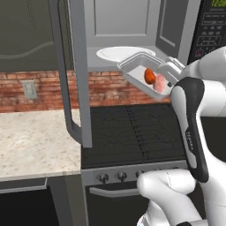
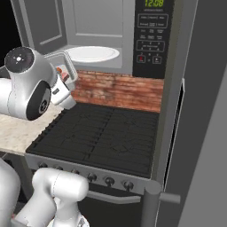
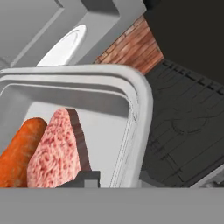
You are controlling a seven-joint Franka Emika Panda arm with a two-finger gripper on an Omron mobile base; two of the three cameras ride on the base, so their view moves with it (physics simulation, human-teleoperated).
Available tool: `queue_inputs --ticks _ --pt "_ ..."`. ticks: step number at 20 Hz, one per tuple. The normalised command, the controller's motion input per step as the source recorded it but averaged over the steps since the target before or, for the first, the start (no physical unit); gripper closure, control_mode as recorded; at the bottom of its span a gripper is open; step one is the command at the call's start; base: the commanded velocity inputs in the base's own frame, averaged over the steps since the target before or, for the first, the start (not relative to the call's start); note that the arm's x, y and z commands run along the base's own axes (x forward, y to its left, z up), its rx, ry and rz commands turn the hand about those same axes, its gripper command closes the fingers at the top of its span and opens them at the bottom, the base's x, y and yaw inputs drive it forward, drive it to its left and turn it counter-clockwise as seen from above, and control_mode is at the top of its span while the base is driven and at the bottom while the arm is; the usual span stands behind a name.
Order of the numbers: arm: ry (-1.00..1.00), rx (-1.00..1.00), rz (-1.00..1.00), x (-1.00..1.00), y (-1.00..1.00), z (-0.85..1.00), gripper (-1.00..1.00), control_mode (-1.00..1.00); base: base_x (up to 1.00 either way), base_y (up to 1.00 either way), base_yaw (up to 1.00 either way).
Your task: Place the tupperware containing the steak and carrot meal in the microwave. Close the microwave door and press the start button to reheat the meal.
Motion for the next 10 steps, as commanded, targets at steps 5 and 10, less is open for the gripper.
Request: queue_inputs --ticks 5,10 --pt "-0.15 0.00 -0.02 0.10 0.02 0.22 1.00 -1.00 0.00 0.00 0.00" --pt "-0.04 -0.01 0.00 0.14 0.00 0.35 1.00 -1.00 0.00 0.00 0.00"
